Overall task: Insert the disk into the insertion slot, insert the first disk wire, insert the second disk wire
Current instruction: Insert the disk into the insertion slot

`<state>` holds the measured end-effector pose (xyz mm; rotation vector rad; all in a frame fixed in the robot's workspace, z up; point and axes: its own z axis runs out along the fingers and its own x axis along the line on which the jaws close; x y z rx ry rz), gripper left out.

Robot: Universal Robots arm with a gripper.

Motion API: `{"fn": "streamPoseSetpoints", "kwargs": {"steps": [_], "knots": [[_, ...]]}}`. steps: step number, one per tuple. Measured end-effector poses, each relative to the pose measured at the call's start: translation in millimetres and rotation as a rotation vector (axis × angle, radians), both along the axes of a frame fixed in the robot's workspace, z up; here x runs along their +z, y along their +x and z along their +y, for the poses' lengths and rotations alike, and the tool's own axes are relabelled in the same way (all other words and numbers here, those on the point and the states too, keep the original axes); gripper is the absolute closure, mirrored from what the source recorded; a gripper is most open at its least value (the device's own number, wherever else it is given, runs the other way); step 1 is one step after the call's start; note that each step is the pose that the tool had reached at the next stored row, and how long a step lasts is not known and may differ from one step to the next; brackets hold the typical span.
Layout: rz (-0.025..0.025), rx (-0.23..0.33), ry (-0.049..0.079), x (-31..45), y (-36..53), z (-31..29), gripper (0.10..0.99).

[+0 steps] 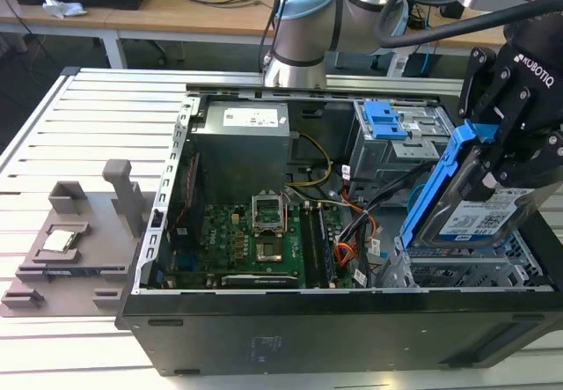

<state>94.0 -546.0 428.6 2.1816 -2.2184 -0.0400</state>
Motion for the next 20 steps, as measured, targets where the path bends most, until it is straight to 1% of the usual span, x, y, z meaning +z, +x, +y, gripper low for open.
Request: {"fn": "streamPoseSetpoints", "kwargs": {"steps": [3, 6, 7, 8, 11, 15, 20], "knots": [[0.0000, 0.000, -0.001, -0.7, 0.0, 0.7, 0.722], [0.0000, 0.000, -0.005, -1.1, 0.0, -0.1, 0.722], [0.0000, 0.000, -0.014, -1.3, 0.0, -0.7, 0.722], [0.0001, 0.000, -0.018, -1.5, 0.0, -0.8, 0.722], [0.0000, -0.001, -0.019, -2.9, 0.0, -0.7, 0.722], [0.0000, -0.001, -0.018, -7.9, 0.0, -0.7, 0.722], [0.0002, -0.001, -0.018, -11.0, 1.0, -0.7, 0.722]]}}
